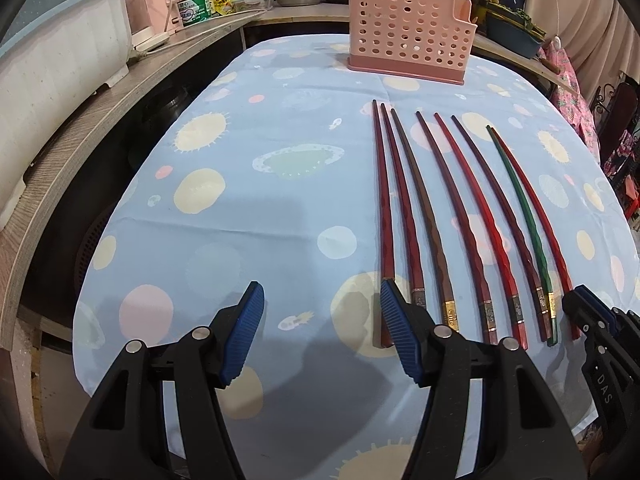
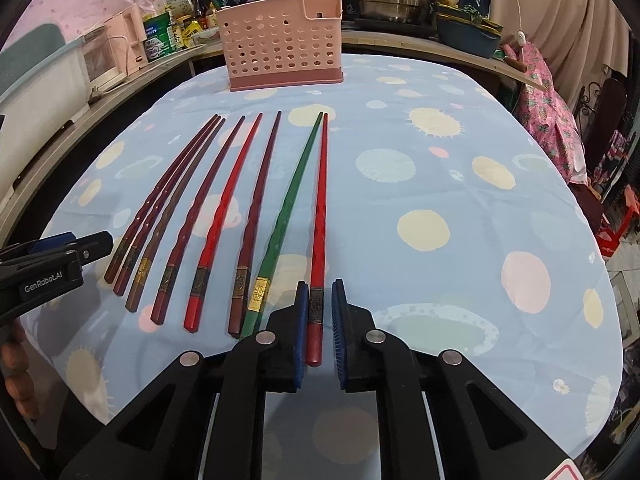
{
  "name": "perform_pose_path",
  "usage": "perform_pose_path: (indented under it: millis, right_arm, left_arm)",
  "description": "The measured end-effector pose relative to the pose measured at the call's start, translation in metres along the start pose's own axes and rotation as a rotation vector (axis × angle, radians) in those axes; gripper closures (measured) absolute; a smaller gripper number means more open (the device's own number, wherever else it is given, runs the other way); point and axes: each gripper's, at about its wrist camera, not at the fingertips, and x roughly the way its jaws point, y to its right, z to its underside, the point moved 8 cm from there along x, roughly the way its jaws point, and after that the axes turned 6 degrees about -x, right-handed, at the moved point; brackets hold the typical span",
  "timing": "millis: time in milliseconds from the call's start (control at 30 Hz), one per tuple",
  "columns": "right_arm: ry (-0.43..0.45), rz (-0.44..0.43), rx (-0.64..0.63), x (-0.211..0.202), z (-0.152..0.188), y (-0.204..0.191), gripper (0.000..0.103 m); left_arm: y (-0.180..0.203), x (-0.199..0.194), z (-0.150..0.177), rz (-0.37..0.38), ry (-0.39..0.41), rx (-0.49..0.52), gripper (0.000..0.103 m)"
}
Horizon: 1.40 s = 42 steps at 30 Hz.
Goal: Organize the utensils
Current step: 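Grasp a red chopstick with the right tool while the left tool grasps a dark red chopstick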
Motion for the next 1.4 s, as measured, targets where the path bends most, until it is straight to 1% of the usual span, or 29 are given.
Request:
perform_pose_path:
  millis: [67, 400, 633, 900, 967, 1133, 1400]
  right_arm:
    - [0.000, -0.002, 0.004, 0.000, 0.000, 0.001, 0.095]
    - [0.001, -0.011, 0.018, 0.001, -0.001, 0.002, 0.095]
    - [0.002, -0.012, 0.022, 0.001, -0.001, 0.002, 0.095]
    - [0.002, -0.012, 0.021, 0.001, -0.001, 0.002, 0.095]
    - [0.003, -0.012, 0.022, 0.001, -0.001, 0.002, 0.095]
    - [0.003, -0.012, 0.022, 0.001, -0.001, 0.002, 0.095]
    - [0.003, -0.012, 0.022, 0.001, -0.001, 0.002, 0.095]
  left_arm:
    - [0.000, 0.001, 0.001, 0.005, -0.006, -0.003, 0.045]
    - [0.006, 0.004, 0.004, 0.029, -0.025, -0.007, 0.045]
    - [0.010, 0.010, 0.008, 0.026, -0.039, 0.001, 0.046]
    - [0.009, 0.010, 0.009, 0.017, -0.031, 0.009, 0.046]
    - [0.010, 0.010, 0.009, 0.016, -0.030, 0.008, 0.048]
    - [0.010, 0.009, 0.008, 0.020, -0.030, 0.010, 0.063]
    - [0.010, 0.009, 0.007, 0.022, -0.035, 0.011, 0.078]
